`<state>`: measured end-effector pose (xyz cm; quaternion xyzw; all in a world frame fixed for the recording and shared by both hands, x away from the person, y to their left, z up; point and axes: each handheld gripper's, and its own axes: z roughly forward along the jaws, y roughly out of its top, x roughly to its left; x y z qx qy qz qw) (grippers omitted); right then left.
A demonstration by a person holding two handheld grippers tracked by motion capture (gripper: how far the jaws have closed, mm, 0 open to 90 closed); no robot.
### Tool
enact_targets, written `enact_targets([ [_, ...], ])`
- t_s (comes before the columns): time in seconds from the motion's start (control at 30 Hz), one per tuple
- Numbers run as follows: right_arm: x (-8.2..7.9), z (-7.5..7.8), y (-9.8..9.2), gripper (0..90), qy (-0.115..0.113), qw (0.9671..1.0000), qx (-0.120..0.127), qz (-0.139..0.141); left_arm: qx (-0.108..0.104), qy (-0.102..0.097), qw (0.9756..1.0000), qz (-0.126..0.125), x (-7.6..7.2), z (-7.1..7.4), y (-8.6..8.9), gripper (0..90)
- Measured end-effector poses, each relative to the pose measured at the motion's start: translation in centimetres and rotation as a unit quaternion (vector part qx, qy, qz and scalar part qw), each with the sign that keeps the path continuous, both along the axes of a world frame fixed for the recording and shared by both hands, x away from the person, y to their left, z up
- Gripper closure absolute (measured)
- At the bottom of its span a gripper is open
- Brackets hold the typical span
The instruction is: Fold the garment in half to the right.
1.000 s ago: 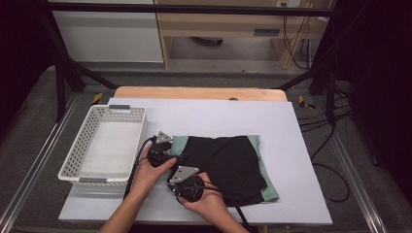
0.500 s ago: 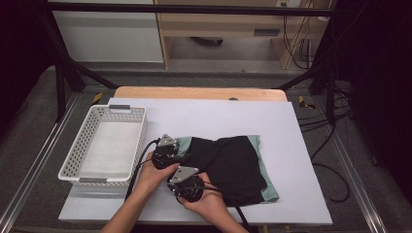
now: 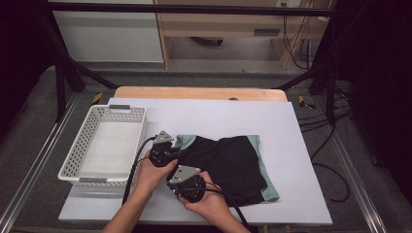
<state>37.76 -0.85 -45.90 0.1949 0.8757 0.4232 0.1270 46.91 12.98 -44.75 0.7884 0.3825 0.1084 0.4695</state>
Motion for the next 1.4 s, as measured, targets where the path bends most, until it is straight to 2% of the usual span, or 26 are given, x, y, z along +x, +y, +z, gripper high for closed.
enact_targets([
  [0.13, 0.1, 1.8, -1.0, 82.8, -0.003, 0.9998, 0.020, -0.007, 0.013, -0.019, 0.9997, 0.007, 0.2, 2.0, -0.8, 80.2],
  [0.37, 0.5, 4.5, -2.3, 82.9, -0.015, 0.9988, 0.039, -0.023, 0.041, -0.021, 0.9989, 0.006, 1.3, 4.9, -2.1, 80.7],
  [0.5, 0.5, 5.4, -2.6, 82.9, -0.020, 0.9983, 0.047, -0.028, 0.038, -0.011, 0.9990, 0.018, 1.5, 5.8, -1.7, 80.8],
  [0.83, 0.7, 7.0, -1.6, 82.9, -0.028, 0.9972, 0.064, -0.026, 0.065, -0.015, 0.9972, 0.032, 1.7, 8.6, -0.5, 80.9],
  [1.13, 0.9, 8.0, -0.1, 82.9, -0.028, 0.9968, 0.074, -0.015, 0.077, -0.018, 0.9958, 0.047, 1.3, 10.0, 1.6, 80.8],
  [1.4, 0.8, 8.5, 0.9, 82.8, -0.033, 0.9969, 0.071, -0.008, 0.083, -0.016, 0.9952, 0.050, 1.3, 10.4, 2.4, 80.8],
])
